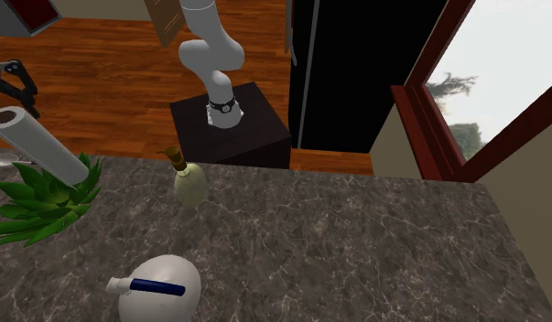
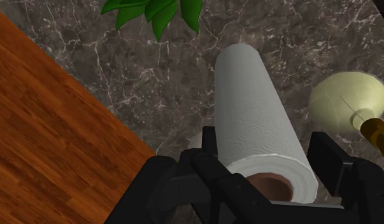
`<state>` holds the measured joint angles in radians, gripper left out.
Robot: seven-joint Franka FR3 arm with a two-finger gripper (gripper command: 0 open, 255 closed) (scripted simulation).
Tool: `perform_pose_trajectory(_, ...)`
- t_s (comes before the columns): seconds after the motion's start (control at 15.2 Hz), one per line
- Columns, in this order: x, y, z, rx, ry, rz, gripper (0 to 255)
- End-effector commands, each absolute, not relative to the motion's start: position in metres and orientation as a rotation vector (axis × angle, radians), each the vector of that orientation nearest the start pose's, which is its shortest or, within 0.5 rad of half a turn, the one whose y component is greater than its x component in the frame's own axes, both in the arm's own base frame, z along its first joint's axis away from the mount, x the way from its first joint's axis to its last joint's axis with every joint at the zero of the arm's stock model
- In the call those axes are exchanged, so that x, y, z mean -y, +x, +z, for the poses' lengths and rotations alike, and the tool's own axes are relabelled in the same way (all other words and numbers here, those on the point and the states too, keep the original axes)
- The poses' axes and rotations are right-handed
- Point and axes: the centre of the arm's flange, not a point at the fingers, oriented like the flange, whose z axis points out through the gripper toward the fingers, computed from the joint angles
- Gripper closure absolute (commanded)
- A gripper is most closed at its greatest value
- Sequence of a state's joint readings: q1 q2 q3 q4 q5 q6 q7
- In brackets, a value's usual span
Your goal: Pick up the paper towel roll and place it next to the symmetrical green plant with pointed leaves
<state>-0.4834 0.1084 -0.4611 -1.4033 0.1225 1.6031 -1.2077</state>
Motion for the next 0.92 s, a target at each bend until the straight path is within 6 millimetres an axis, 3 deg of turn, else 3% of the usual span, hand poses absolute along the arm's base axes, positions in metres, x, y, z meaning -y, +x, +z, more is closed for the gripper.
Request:
perform_pose_trajectory(0.0, 0.46, 0.369, 0.64, 0.43, -3.162, -0.183, 255)
perform_pose_trajectory(0.86, 0.46, 0.369, 0.571, 0.43, -3.162, -0.183, 255)
